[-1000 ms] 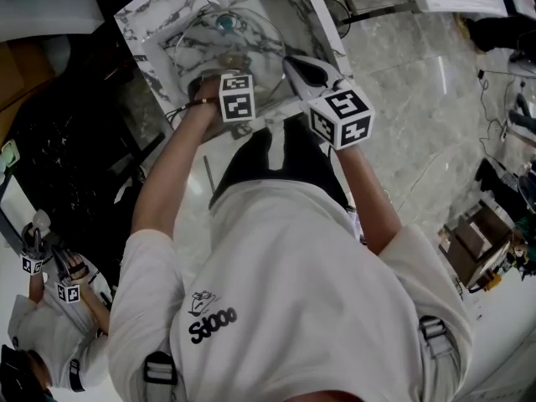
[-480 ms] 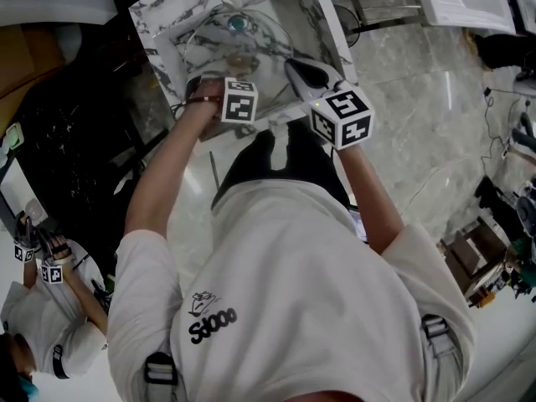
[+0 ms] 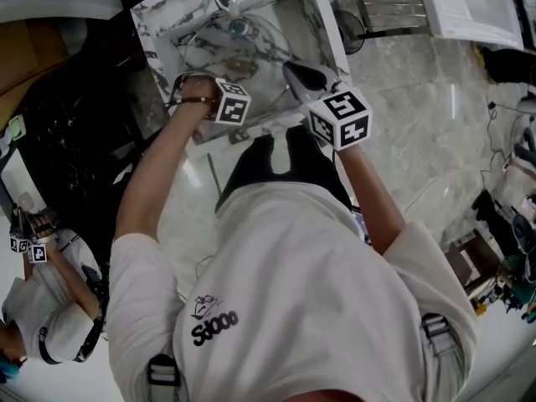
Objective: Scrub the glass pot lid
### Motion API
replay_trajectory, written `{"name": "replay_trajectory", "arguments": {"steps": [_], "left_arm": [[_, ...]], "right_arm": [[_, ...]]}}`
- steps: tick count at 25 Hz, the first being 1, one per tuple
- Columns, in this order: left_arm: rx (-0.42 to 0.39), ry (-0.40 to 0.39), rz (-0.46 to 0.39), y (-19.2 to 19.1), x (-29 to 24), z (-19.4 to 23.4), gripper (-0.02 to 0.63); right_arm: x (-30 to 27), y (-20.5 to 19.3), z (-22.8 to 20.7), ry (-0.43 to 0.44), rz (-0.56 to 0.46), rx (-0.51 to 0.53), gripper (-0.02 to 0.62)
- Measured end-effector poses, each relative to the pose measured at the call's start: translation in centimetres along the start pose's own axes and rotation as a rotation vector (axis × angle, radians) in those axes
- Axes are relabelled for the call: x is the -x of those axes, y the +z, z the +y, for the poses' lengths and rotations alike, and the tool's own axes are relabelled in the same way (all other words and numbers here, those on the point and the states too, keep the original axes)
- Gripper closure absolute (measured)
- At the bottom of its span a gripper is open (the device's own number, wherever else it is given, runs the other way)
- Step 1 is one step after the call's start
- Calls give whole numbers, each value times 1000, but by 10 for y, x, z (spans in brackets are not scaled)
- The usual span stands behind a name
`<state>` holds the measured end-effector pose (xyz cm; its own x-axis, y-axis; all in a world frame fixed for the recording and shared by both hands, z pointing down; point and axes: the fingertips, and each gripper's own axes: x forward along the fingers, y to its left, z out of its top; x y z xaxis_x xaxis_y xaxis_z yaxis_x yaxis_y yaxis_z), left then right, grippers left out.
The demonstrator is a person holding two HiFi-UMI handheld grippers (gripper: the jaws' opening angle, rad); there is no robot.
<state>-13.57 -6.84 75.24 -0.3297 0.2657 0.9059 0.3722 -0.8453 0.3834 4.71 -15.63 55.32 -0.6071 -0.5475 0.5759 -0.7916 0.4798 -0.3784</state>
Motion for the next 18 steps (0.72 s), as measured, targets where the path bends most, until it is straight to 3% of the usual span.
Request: {"name": "replay_trajectory", "arguments": {"steps": [5,9,18], "left_arm": [[155,-3,37,-15,1,22,551],[259,39,51,-28,5,45,551],[381,65,78,-59,16,87,551]], "right_arm": [[-1,1,-12,20,10,2,592],[2,0,-27,20,23,-3,592],[2,3,-45,24,43,9,592]]}}
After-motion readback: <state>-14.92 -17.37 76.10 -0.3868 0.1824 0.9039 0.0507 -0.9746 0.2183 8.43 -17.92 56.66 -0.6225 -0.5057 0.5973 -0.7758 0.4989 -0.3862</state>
